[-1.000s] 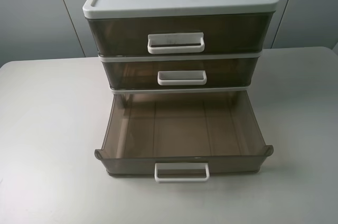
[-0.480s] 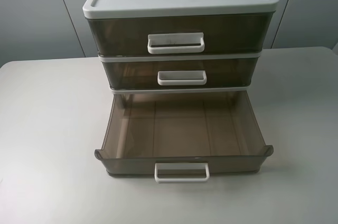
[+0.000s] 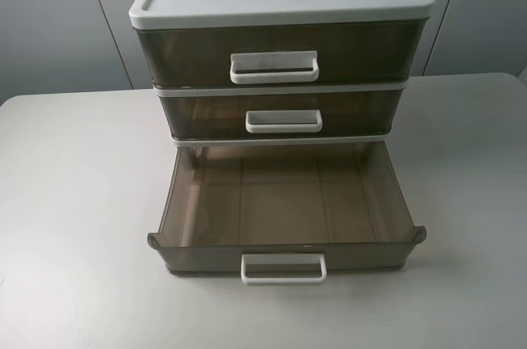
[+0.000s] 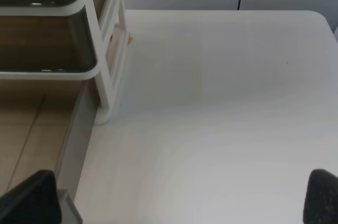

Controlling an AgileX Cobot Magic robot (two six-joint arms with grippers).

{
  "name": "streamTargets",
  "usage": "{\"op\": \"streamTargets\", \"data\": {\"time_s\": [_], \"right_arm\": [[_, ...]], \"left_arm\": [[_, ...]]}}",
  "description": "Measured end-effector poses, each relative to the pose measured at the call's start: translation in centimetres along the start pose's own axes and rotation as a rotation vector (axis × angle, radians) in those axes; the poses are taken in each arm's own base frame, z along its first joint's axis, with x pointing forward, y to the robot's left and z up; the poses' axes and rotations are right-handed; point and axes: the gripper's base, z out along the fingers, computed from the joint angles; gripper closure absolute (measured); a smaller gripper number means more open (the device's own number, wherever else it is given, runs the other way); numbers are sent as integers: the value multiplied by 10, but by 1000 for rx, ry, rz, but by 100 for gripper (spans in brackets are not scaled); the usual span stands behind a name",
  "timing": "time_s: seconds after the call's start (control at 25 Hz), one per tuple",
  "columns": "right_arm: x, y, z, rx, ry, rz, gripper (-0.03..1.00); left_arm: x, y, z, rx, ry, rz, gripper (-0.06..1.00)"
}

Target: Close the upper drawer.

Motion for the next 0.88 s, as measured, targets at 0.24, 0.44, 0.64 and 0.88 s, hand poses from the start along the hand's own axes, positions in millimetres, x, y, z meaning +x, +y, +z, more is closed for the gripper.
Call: {"op": "streamTargets", "data": {"time_s": [0.24, 0.44, 0.64, 0.88], "right_arm": [[0, 0, 0, 26, 0, 17, 27], [0, 0, 0, 33, 0, 19, 27], [0, 0, 0, 33, 0, 19, 27], [0, 0, 0, 33, 0, 21, 27]], "left_arm": [[0, 0, 0, 0, 0, 0, 20], [0, 0, 0, 0, 0, 0, 20], [0, 0, 0, 0, 0, 0, 20], [0, 0, 0, 0, 0, 0, 20]]}}
